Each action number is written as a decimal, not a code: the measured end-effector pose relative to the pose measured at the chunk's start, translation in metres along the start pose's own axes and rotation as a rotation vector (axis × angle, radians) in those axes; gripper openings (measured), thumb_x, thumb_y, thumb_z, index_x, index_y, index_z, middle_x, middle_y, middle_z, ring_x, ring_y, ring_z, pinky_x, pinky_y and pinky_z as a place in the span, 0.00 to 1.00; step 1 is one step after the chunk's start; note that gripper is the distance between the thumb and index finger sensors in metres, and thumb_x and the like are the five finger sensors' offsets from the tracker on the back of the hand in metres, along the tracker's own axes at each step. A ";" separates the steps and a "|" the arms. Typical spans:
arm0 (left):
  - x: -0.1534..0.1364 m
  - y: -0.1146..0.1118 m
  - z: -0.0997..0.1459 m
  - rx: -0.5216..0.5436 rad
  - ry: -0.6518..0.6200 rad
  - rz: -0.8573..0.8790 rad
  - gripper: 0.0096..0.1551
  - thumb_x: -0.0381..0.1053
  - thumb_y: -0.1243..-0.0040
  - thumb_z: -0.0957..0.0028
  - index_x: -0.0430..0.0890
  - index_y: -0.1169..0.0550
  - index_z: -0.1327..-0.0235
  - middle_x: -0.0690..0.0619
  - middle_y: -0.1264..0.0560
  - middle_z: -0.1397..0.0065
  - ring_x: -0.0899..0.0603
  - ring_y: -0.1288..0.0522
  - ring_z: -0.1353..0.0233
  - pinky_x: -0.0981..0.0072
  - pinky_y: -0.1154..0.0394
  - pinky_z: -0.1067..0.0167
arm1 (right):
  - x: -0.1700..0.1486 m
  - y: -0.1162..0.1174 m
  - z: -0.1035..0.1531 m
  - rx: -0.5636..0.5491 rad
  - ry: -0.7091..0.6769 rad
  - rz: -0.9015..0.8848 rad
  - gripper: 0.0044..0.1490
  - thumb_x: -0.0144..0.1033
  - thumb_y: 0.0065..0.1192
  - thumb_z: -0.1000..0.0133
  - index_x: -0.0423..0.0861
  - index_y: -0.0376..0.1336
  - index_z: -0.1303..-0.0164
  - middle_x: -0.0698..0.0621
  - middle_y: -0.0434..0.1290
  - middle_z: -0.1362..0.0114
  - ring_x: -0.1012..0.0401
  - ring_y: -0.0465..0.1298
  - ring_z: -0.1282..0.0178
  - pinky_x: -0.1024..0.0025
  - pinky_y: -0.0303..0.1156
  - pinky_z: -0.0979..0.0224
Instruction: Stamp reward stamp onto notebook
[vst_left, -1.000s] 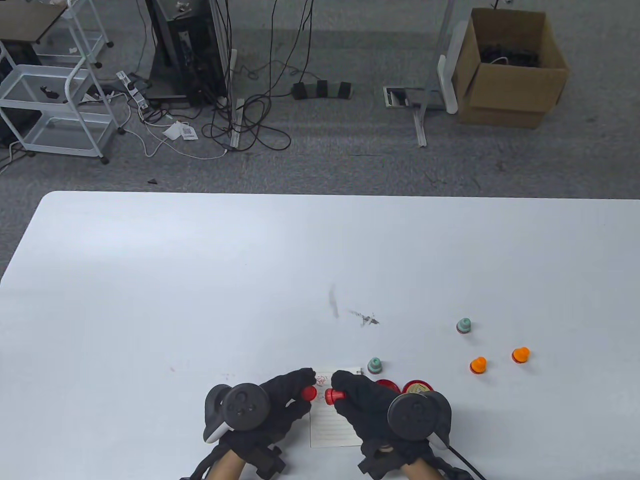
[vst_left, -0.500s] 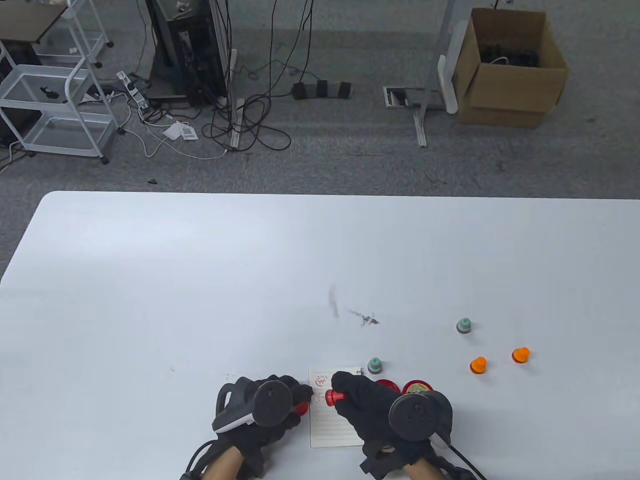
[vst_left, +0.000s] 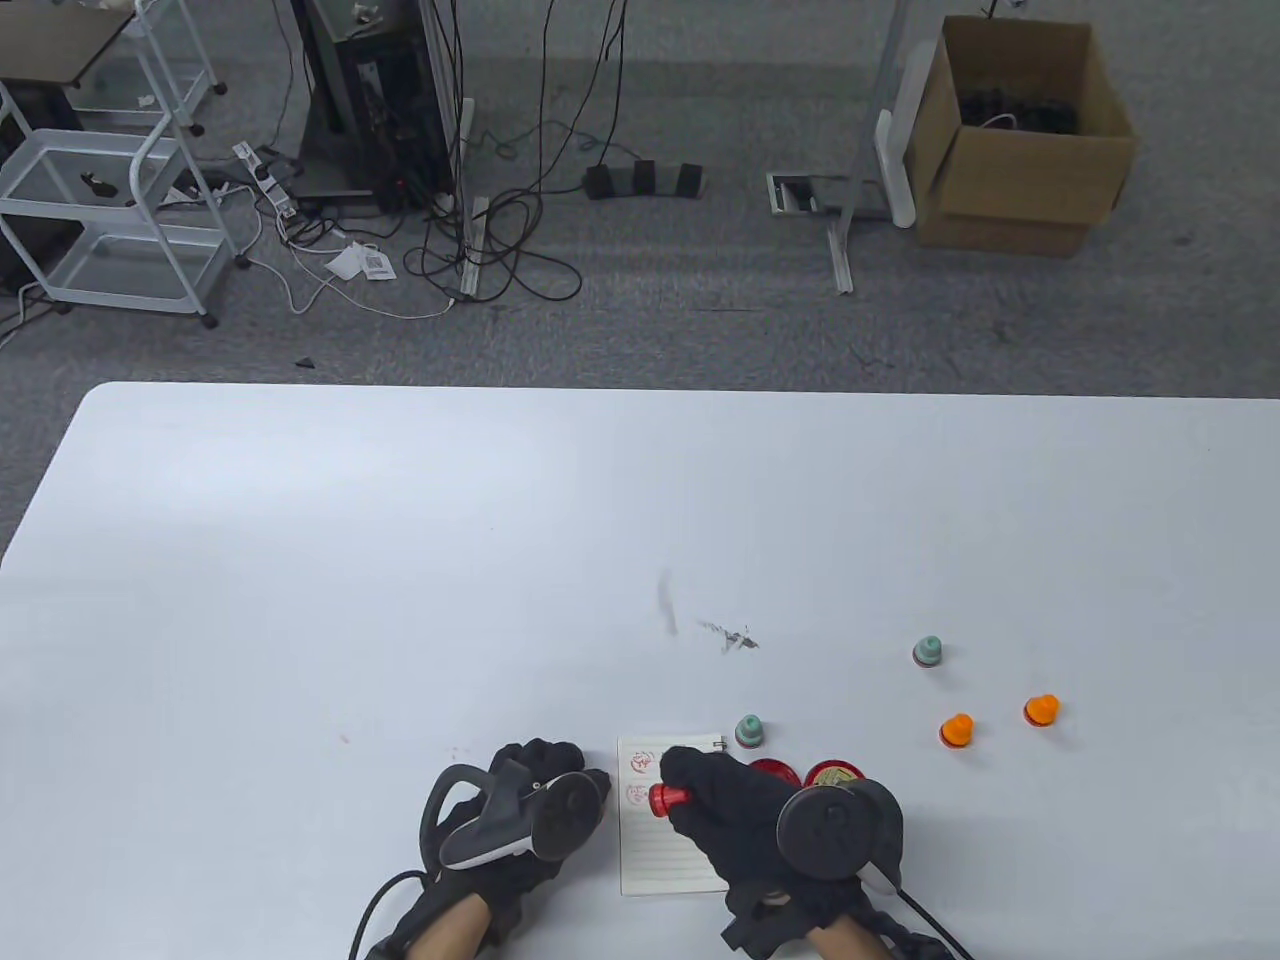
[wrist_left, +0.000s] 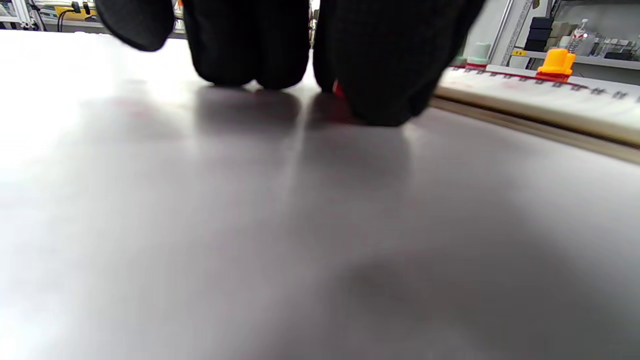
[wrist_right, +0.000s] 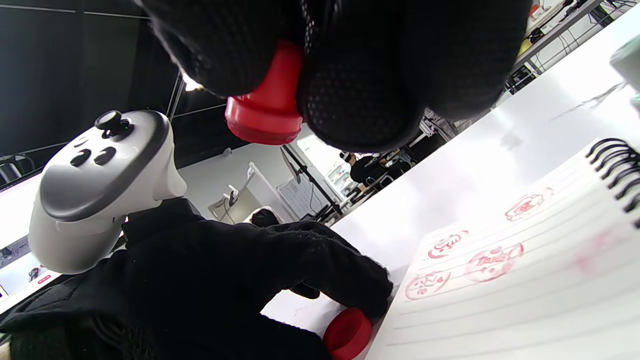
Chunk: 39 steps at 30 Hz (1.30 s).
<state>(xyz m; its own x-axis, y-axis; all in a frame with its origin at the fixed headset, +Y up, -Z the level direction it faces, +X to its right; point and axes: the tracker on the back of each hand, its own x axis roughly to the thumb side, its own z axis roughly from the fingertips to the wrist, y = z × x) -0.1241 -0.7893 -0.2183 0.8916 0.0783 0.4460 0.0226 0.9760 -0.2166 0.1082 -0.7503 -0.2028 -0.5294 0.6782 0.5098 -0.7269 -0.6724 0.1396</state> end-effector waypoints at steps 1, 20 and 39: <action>0.000 0.000 0.000 -0.005 -0.002 -0.001 0.35 0.53 0.28 0.54 0.55 0.23 0.29 0.48 0.30 0.22 0.36 0.31 0.22 0.35 0.34 0.23 | 0.000 0.000 0.000 -0.002 -0.001 0.001 0.34 0.38 0.68 0.52 0.42 0.65 0.34 0.43 0.78 0.40 0.53 0.83 0.56 0.61 0.80 0.49; 0.000 0.002 0.003 -0.005 -0.018 -0.031 0.36 0.56 0.31 0.53 0.55 0.25 0.27 0.48 0.32 0.21 0.37 0.32 0.21 0.36 0.35 0.22 | -0.004 -0.007 0.000 -0.050 0.010 -0.019 0.34 0.37 0.68 0.52 0.42 0.65 0.34 0.43 0.78 0.40 0.53 0.83 0.56 0.61 0.80 0.49; -0.022 0.023 0.022 0.213 0.042 0.016 0.37 0.63 0.36 0.53 0.56 0.25 0.27 0.48 0.30 0.21 0.37 0.30 0.21 0.36 0.33 0.23 | -0.013 -0.028 0.004 -0.142 0.026 0.151 0.33 0.36 0.67 0.51 0.41 0.66 0.35 0.42 0.78 0.40 0.52 0.83 0.56 0.60 0.80 0.50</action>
<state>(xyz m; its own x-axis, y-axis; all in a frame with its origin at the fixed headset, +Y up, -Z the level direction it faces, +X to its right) -0.1526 -0.7643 -0.2141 0.9091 0.0904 0.4066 -0.0843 0.9959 -0.0329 0.1373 -0.7415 -0.2099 -0.6467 0.5814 0.4937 -0.6919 -0.7196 -0.0589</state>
